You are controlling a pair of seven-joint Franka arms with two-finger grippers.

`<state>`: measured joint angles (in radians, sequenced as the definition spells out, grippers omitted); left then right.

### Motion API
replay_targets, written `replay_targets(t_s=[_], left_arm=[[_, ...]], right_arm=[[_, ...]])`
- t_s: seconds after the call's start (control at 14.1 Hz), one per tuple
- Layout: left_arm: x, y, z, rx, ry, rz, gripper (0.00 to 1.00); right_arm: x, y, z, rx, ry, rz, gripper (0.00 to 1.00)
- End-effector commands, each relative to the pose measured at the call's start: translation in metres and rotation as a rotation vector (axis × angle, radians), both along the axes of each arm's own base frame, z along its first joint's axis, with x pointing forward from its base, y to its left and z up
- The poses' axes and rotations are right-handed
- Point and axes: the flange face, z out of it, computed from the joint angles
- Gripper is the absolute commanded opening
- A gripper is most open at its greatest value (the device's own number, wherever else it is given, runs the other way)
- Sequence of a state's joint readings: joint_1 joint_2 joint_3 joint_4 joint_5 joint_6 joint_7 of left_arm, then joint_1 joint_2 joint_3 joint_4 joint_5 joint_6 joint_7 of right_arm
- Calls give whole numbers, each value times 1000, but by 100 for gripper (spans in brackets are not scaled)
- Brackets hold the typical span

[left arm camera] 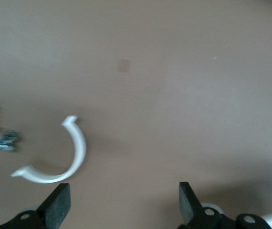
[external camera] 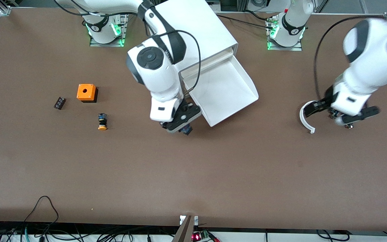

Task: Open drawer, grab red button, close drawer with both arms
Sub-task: 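Lift the red button out with the right gripper while the left gripper approaches the drawer, then push the drawer shut with the left gripper while the right gripper holds the button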

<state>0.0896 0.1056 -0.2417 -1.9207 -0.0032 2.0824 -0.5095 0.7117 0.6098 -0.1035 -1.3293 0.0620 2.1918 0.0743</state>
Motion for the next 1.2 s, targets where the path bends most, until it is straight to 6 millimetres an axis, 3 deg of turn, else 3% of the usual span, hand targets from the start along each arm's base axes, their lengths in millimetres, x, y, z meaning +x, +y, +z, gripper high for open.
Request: replay_targets(t_s=[0.0, 0.21, 0.28, 0.5, 0.78, 0.99, 1.13], left_arm=[[1, -35, -56, -42, -24, 79, 100], [1, -89, -107, -90, -39, 168, 100], [-1, -97, -121, -100, -41, 198, 100], [-11, -128, -138, -110, -20, 235, 100], [-60, -181, -155, -84, 33, 161, 100], [-87, -206, -163, -71, 65, 93, 100], [-111, -224, -159, -68, 73, 38, 100]], right_arm=[[9, -43, -6, -40, 68, -188, 26], [31, -116, -33, -70, 138, -327, 27], [36, -140, -48, -82, 161, -363, 29], [36, -177, -78, -102, 222, -449, 29], [9, -191, -121, -110, 246, -577, 30], [-13, -206, -157, -115, 251, -587, 33], [-20, -213, -161, -120, 251, -587, 33]])
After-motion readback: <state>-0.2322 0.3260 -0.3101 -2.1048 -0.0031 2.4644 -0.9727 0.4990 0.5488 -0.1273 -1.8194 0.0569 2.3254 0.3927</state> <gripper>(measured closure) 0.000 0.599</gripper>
